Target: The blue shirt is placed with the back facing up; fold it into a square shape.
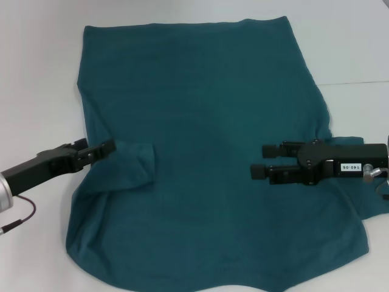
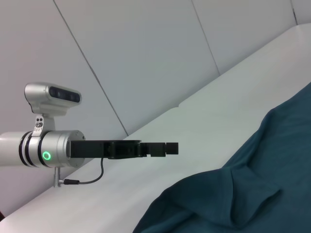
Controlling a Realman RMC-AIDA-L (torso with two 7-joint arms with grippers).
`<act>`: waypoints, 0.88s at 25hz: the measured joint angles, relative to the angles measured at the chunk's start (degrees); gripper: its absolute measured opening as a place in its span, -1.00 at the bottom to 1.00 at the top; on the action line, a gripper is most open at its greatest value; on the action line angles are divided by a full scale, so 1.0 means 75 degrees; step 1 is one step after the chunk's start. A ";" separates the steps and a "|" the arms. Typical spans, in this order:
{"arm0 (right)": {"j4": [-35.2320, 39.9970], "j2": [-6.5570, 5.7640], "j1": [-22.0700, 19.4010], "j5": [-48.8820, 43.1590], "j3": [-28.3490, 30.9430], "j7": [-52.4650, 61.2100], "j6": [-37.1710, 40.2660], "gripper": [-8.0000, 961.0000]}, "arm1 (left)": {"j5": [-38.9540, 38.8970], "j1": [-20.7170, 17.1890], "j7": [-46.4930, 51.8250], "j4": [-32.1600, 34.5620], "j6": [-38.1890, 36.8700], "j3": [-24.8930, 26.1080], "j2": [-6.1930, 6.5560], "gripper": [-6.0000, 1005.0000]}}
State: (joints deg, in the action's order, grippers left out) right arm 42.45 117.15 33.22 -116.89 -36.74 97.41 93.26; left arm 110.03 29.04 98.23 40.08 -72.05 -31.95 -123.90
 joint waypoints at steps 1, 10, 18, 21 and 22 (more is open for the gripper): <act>0.0000 -0.0005 0.0000 0.0000 0.0006 0.0002 0.0007 0.83 | 0.0014 -0.0035 -0.0009 0.0007 0.0087 -0.0011 -0.0001 0.77; 0.0000 -0.0023 0.0032 0.0000 0.0035 0.0009 0.0012 0.83 | 0.0273 -0.0147 -0.1005 -0.0133 0.0798 -0.0137 -0.0030 0.80; 0.0000 -0.0026 0.0085 0.0000 0.0035 0.0020 0.0011 0.83 | 0.0275 -0.0086 -0.2102 -0.0654 0.1413 -0.0312 -0.0041 0.74; 0.0000 -0.0034 0.0089 0.0000 0.0035 0.0020 0.0011 0.83 | 0.0281 -0.0088 -0.2109 -0.0696 0.1466 -0.0346 -0.0040 0.72; 0.0000 -0.0034 0.0091 0.0000 0.0035 0.0020 0.0011 0.83 | 0.0287 -0.0086 -0.2111 -0.0711 0.1490 -0.0349 -0.0037 0.71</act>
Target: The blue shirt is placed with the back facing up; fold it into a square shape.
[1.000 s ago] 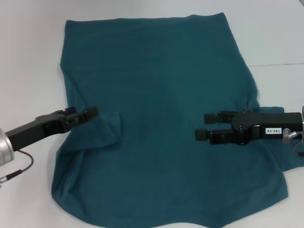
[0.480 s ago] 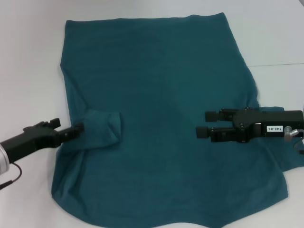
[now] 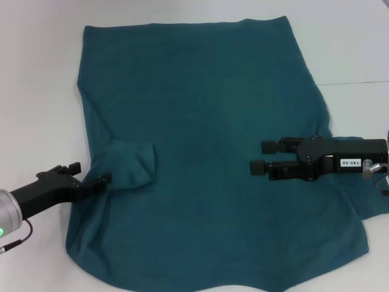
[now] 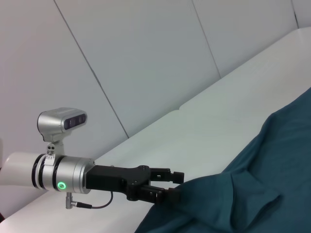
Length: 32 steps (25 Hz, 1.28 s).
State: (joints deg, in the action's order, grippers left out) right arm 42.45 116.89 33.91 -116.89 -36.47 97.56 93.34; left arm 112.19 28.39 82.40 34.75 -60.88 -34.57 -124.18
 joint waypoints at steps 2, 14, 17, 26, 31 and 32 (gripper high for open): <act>0.0000 -0.0001 -0.0001 0.0000 0.0000 0.0000 0.0000 0.83 | 0.0004 0.0001 -0.0003 -0.0011 0.0053 -0.0019 0.0005 0.70; 0.0000 0.0007 -0.0057 0.0000 0.0000 -0.0006 -0.0004 0.83 | 0.0251 0.0028 0.0359 0.0020 0.0562 -0.0546 -0.0005 0.05; 0.0000 0.0009 -0.0075 0.0000 0.0000 -0.0013 0.0000 0.83 | 0.0230 0.0030 0.0387 0.0037 0.0545 -0.0547 -0.0008 -0.21; 0.0000 0.0012 -0.0093 0.0000 0.0000 -0.0030 0.0001 0.83 | 0.0251 0.0002 0.0711 0.0253 0.0395 -0.0571 -0.0023 -0.74; -0.0013 0.0011 -0.0091 0.0000 0.0009 -0.0059 0.0001 0.83 | 0.0205 -0.0054 0.1044 0.0552 -0.0190 -0.0585 -0.0020 -0.89; -0.0013 0.0012 -0.0091 0.0000 0.0010 -0.0065 0.0000 0.83 | 0.0204 -0.0054 0.1114 0.0604 -0.0303 -0.0586 -0.0019 -0.92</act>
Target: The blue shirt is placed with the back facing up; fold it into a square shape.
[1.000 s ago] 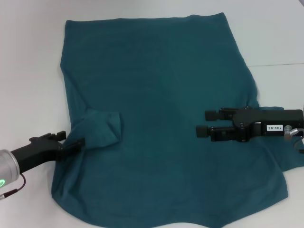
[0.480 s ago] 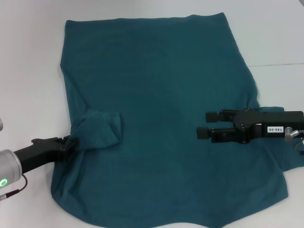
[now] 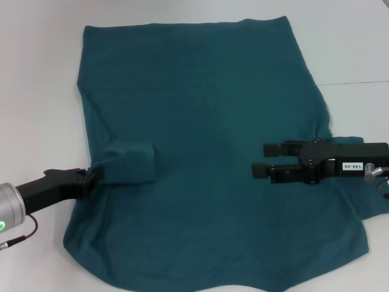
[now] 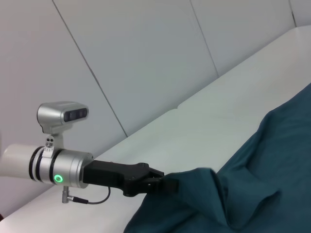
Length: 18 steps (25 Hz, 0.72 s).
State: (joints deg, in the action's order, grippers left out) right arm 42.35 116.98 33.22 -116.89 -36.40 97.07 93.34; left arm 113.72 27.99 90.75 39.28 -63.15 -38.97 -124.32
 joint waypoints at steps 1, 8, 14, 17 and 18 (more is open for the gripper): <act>-0.0003 0.0000 0.0000 0.0000 0.0001 -0.0004 -0.0005 0.83 | -0.0005 0.0001 0.0085 0.0038 -0.0087 -0.0003 0.0000 -0.95; -0.0022 0.0000 0.0000 0.0000 0.0002 -0.0020 -0.0040 0.83 | -0.0172 0.0083 0.0367 0.0023 -0.0325 -0.0032 -0.0010 -0.95; -0.0022 -0.0011 0.0000 0.0000 0.0002 -0.0020 -0.0050 0.83 | -0.0501 0.0124 0.0361 -0.0227 -0.0457 -0.0239 -0.0007 -0.94; -0.0022 -0.0012 0.0000 0.0000 0.0002 -0.0025 -0.0059 0.83 | -0.0639 0.0172 0.0312 -0.0468 -0.0448 -0.0291 -0.0006 -0.94; -0.0022 -0.0012 0.0001 0.0000 0.0002 -0.0027 -0.0059 0.83 | -0.0697 0.0176 0.0308 -0.0516 -0.0442 -0.0325 -0.0006 -0.94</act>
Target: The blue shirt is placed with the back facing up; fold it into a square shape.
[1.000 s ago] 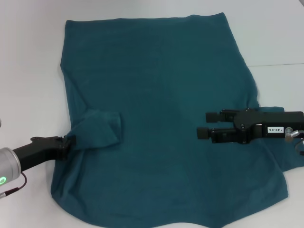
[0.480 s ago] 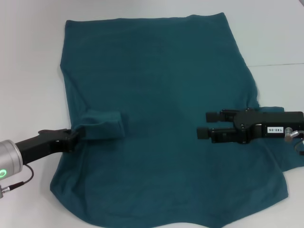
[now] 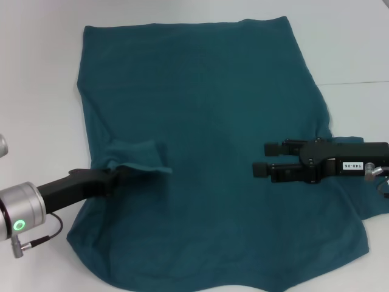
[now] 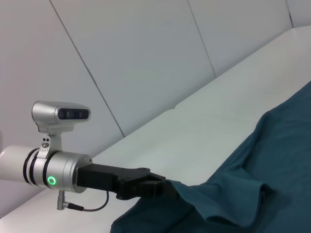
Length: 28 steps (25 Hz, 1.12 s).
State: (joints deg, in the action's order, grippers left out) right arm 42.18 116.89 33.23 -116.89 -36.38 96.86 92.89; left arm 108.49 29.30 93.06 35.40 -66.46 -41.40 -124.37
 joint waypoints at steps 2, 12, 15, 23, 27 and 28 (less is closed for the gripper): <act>0.0000 0.0000 0.0000 0.0000 0.0000 -0.0001 0.0000 0.83 | -0.0130 0.0001 -0.0001 -0.0075 0.0003 -0.0070 -0.0001 -0.94; -0.0008 -0.0006 -0.0009 0.0000 0.0000 -0.0013 0.0024 0.83 | -0.0573 0.0181 -0.0078 -0.0595 0.0142 -0.0280 -0.0011 -0.94; -0.0012 -0.0009 -0.0017 0.0000 0.0000 -0.0013 0.0033 0.83 | -0.0608 0.0212 -0.0079 -0.0718 0.0036 -0.0282 -0.0012 -0.88; 0.0018 -0.0023 -0.0058 -0.0002 0.0000 -0.0020 0.0042 0.83 | -0.0643 0.0213 -0.0009 -0.0785 -0.1284 -0.0174 0.0023 -0.56; 0.0023 -0.0024 -0.0056 0.0000 0.0007 -0.0064 0.0033 0.83 | -0.0671 0.0202 0.0101 -0.0775 -0.1371 -0.0127 0.0035 -0.25; 0.0024 -0.0025 -0.0052 0.0000 0.0012 -0.0068 0.0012 0.83 | -0.0671 0.0197 0.0105 -0.0770 -0.1361 -0.0127 0.0035 -0.20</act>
State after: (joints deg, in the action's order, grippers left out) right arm 42.36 116.70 32.84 -116.89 -36.29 96.35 92.98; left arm 103.45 30.78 93.85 29.63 -76.67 -42.35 -124.10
